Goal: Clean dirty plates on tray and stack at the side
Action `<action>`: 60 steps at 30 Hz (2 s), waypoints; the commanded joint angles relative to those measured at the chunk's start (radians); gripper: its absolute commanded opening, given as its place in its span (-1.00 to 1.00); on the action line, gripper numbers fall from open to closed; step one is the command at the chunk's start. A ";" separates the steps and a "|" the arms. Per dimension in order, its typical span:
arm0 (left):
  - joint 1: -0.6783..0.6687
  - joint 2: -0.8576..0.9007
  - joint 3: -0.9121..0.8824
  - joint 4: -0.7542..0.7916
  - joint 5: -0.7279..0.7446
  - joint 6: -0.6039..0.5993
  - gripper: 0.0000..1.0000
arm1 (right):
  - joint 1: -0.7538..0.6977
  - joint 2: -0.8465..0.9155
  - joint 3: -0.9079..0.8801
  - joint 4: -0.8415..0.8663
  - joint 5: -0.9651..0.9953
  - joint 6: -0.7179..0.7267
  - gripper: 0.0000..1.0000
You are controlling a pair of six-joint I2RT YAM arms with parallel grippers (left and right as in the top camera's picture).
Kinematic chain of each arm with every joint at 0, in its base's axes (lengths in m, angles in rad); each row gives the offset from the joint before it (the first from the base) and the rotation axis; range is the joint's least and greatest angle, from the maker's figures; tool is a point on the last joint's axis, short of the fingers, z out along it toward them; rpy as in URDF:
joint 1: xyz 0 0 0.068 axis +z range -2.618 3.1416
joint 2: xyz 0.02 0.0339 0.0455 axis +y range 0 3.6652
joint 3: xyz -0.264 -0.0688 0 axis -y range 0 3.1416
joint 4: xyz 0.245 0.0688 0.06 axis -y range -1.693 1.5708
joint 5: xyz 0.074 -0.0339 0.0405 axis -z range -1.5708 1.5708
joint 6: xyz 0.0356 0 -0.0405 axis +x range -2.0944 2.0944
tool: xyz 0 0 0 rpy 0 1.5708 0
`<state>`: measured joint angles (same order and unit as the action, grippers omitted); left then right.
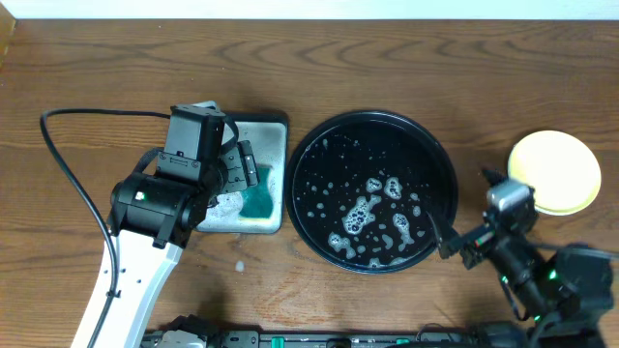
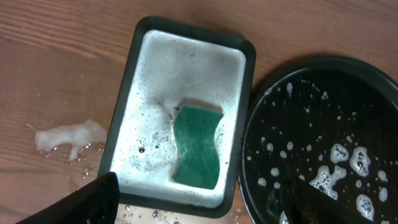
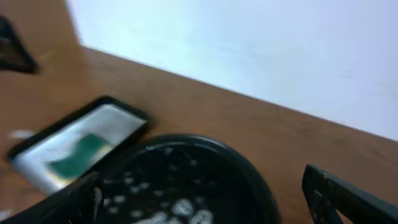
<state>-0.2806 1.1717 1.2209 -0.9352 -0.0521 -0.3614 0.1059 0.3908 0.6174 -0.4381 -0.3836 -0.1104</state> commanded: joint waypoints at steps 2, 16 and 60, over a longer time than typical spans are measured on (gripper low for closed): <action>0.004 0.004 0.021 0.000 -0.008 0.010 0.66 | -0.090 -0.155 -0.171 0.090 0.028 -0.018 0.99; 0.004 0.004 0.021 0.000 -0.008 0.010 0.66 | -0.132 -0.386 -0.613 0.475 0.101 0.168 0.98; 0.254 -0.637 -0.467 0.461 0.213 0.212 0.66 | -0.131 -0.382 -0.612 0.386 0.117 0.180 0.98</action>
<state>-0.0761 0.6216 0.8776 -0.5312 0.0200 -0.2672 -0.0116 0.0120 0.0067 -0.0463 -0.2714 0.0574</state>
